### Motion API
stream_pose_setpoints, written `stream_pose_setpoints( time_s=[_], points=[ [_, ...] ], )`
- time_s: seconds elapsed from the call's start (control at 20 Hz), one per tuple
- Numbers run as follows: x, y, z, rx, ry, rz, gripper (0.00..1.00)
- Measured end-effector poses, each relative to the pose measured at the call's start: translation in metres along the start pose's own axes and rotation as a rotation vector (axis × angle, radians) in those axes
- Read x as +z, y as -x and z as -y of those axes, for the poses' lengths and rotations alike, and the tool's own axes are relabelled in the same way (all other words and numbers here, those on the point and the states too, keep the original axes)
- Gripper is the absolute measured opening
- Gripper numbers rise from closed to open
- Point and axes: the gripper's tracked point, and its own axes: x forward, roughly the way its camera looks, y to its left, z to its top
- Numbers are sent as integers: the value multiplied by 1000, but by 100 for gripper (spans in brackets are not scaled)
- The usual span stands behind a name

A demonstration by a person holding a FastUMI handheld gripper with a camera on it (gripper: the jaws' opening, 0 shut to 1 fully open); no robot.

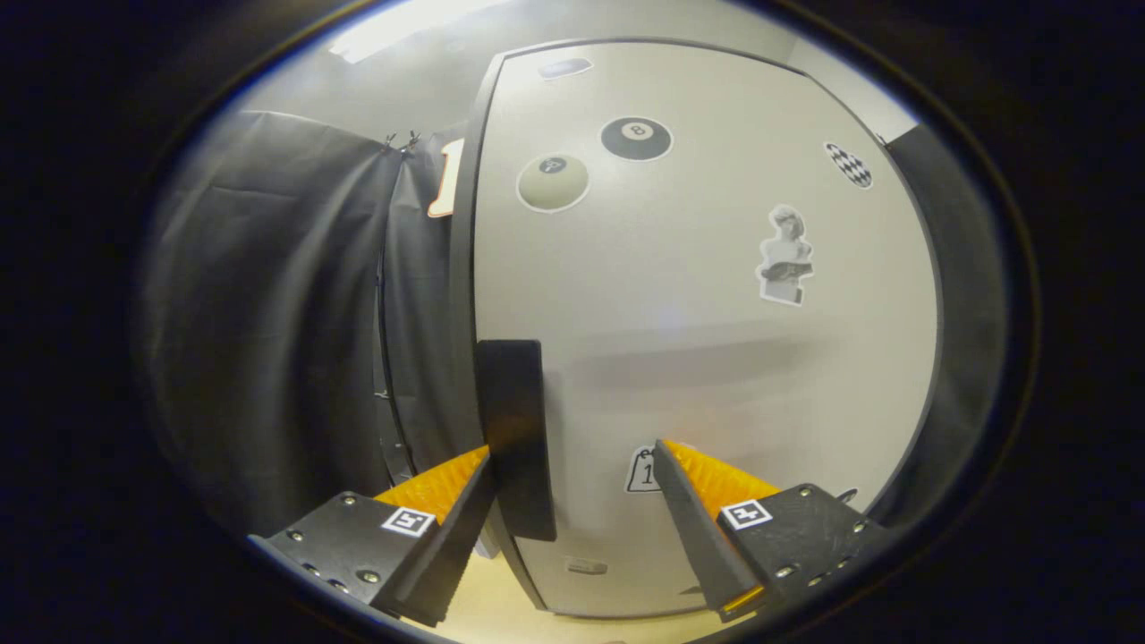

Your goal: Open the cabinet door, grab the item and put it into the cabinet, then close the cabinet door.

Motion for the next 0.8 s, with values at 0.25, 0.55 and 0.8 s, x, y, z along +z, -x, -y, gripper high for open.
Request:
stream_pose_setpoints(
  time_s=[0.25,0.55,0.8],
  points=[
    [0,-1,0,5,7,5,100],
    [0,0,0,6,5,6,100],
    [0,0,0,10,10,8,100]
  ],
)
